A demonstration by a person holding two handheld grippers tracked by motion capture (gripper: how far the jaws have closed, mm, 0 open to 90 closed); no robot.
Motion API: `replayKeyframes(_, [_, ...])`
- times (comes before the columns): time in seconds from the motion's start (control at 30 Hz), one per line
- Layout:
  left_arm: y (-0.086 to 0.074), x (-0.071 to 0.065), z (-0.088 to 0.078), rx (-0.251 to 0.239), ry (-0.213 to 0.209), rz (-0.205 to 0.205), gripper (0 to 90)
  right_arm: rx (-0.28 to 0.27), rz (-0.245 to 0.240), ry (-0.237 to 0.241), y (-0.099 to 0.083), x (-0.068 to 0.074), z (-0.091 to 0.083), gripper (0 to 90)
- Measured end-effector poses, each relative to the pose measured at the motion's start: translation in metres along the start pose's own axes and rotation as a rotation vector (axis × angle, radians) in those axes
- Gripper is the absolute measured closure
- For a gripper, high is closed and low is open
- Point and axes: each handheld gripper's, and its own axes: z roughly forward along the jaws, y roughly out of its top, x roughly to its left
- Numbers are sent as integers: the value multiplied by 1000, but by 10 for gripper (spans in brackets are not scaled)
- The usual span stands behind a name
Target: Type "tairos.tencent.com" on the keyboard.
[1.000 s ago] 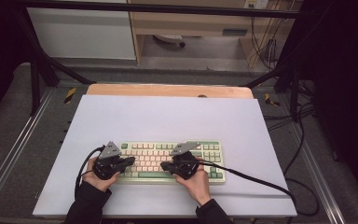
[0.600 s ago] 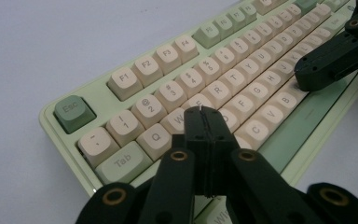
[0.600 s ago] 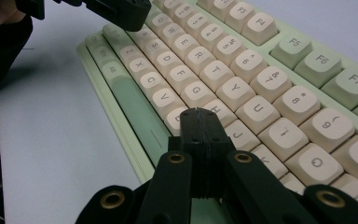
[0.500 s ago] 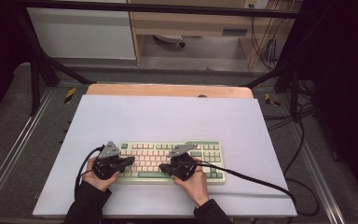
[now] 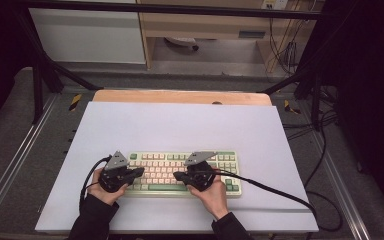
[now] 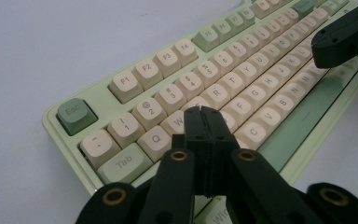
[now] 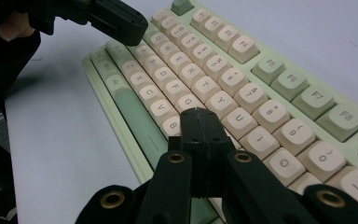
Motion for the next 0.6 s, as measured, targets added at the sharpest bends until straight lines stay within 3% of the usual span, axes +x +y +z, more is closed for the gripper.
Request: replayKeyframes(0.6, [2,-2,-1,-4,-4,4,897,-21,17,-35,-8,-13,-30,900])
